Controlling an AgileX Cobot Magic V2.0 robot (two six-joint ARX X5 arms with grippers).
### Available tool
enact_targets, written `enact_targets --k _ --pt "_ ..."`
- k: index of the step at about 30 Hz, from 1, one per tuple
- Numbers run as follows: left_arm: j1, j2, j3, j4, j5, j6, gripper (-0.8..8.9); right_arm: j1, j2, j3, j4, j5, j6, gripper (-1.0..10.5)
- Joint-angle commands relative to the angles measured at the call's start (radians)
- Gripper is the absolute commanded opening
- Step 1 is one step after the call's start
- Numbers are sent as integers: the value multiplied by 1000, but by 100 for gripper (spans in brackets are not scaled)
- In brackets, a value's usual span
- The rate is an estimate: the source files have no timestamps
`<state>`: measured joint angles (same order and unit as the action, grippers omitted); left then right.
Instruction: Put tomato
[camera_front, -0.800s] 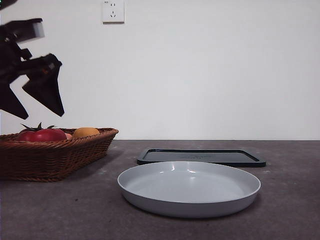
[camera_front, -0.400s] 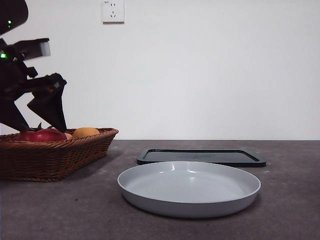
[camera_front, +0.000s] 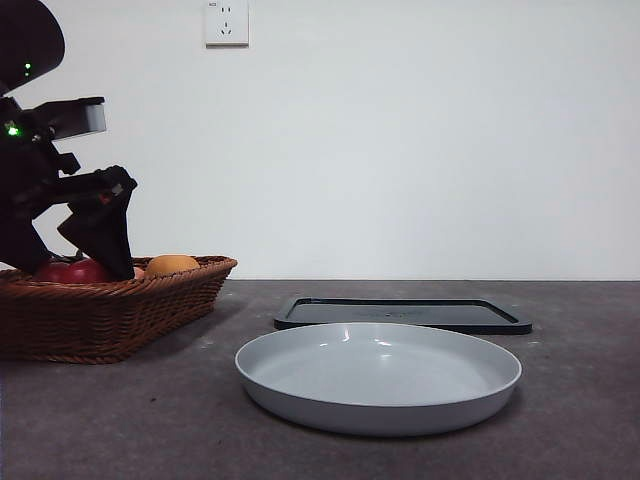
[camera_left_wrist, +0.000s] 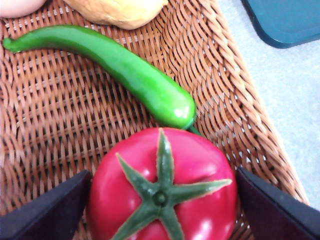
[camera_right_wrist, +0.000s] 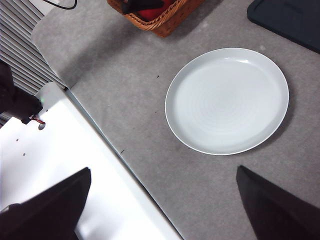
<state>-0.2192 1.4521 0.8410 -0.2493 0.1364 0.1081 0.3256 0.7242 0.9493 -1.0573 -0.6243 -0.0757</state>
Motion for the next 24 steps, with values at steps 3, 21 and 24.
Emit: enact_targets --k 3,21,24 --pt "-4 38 17 3 2 3 465 4 6 19 10 0 -3 463" --pt "-5 -78 19 4 3 2 235 4 6 19 10 0 -3 463" --pt "-17 -152 21 4 5 -39 235 4 6 19 10 0 -3 463"
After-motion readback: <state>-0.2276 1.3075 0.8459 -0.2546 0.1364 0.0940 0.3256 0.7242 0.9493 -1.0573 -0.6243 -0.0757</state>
